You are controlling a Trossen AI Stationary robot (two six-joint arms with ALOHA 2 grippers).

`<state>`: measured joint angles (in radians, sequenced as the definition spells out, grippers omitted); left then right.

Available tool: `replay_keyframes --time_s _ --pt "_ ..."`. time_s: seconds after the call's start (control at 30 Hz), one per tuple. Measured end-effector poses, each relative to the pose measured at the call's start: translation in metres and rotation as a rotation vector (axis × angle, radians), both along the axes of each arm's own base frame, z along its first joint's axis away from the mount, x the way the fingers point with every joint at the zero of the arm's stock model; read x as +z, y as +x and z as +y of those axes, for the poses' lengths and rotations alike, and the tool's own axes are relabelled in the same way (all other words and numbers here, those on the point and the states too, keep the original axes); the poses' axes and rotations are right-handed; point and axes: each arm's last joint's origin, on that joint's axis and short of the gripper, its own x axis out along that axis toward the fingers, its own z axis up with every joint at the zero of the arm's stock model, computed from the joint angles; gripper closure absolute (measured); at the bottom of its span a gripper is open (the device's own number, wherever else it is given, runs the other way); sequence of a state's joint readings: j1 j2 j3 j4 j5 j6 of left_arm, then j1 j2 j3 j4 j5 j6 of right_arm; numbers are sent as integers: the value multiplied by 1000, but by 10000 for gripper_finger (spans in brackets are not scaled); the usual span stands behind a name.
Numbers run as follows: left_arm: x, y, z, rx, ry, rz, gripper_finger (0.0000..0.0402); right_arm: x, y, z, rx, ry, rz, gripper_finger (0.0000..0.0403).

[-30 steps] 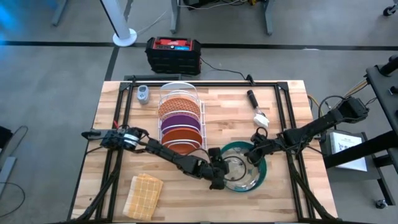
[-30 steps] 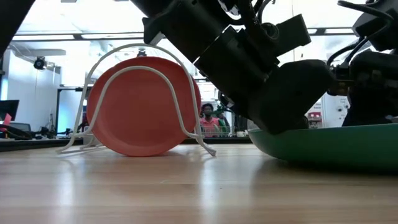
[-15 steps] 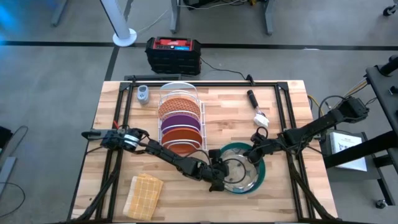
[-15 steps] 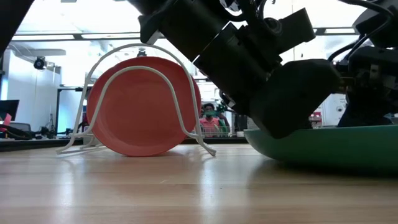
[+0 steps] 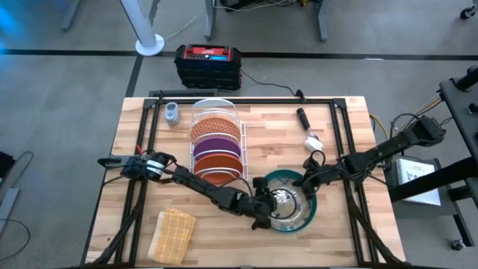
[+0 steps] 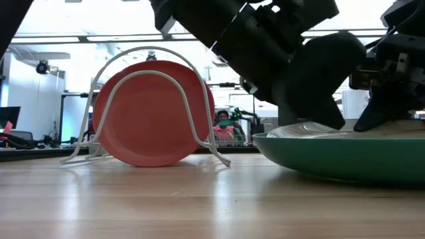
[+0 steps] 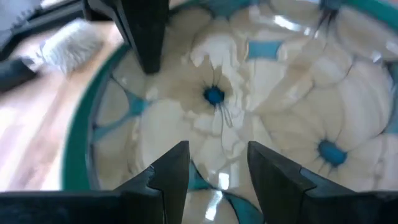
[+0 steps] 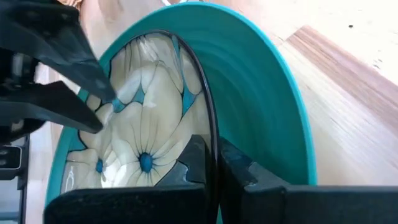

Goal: Sort dishes
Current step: Put the white/blue plate into the dish rack

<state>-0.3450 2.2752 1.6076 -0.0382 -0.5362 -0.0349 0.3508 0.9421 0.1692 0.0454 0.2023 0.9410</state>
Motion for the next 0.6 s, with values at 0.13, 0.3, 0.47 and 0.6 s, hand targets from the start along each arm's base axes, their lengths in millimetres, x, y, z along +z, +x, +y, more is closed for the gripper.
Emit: replay_keyframes --time_s 0.13,0.3,0.47,0.6 --pt "3 1 0 -15 5 -9 249 0 -3 -1 -12 -8 25 401" --pt "5 2 -2 -32 -20 -33 249 1 -4 -2 -24 1 31 401" --pt "12 3 -2 -33 -19 -66 249 4 -5 -2 -22 5 13 401" --pt "15 3 -2 -36 -16 -77 249 7 -6 -3 -17 5 -5 401"
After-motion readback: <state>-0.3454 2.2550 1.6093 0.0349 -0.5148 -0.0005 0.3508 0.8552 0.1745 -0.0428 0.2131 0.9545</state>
